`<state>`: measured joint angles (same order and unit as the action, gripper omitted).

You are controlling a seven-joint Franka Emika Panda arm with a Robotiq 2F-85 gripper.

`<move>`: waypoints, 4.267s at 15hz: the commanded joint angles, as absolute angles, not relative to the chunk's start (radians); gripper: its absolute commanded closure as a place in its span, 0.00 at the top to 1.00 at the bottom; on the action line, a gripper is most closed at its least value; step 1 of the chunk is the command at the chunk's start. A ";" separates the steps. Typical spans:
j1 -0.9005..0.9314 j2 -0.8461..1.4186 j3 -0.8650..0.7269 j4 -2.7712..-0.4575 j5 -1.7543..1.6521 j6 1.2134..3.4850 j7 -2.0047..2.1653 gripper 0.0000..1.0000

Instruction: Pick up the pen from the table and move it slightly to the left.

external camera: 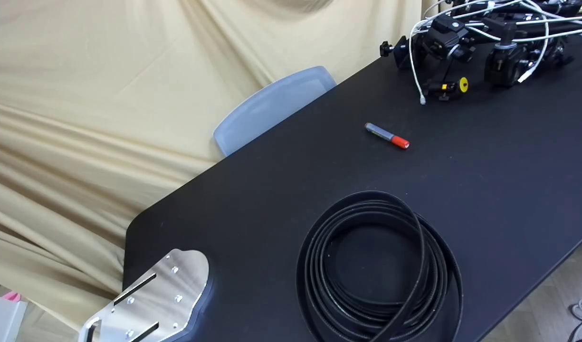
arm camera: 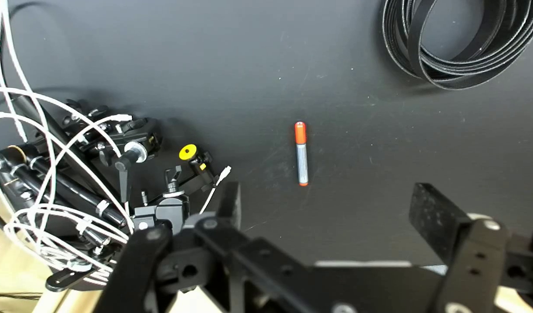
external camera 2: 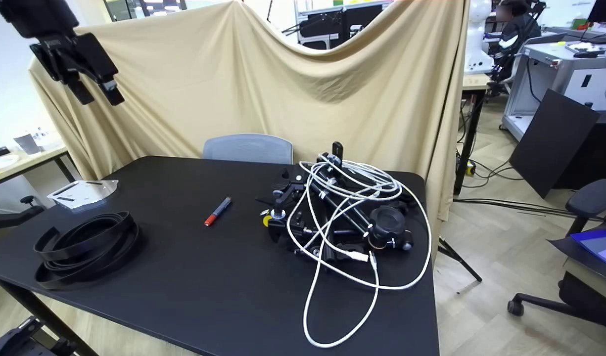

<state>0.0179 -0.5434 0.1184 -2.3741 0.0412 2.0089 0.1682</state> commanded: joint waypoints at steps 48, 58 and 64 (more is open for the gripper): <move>0.060 0.516 0.047 -2.059 -0.010 2.664 0.011 1.00; 0.092 0.641 0.046 -1.937 -0.009 2.648 0.019 0.52; 0.095 0.674 0.044 -1.904 -0.010 2.632 0.020 0.09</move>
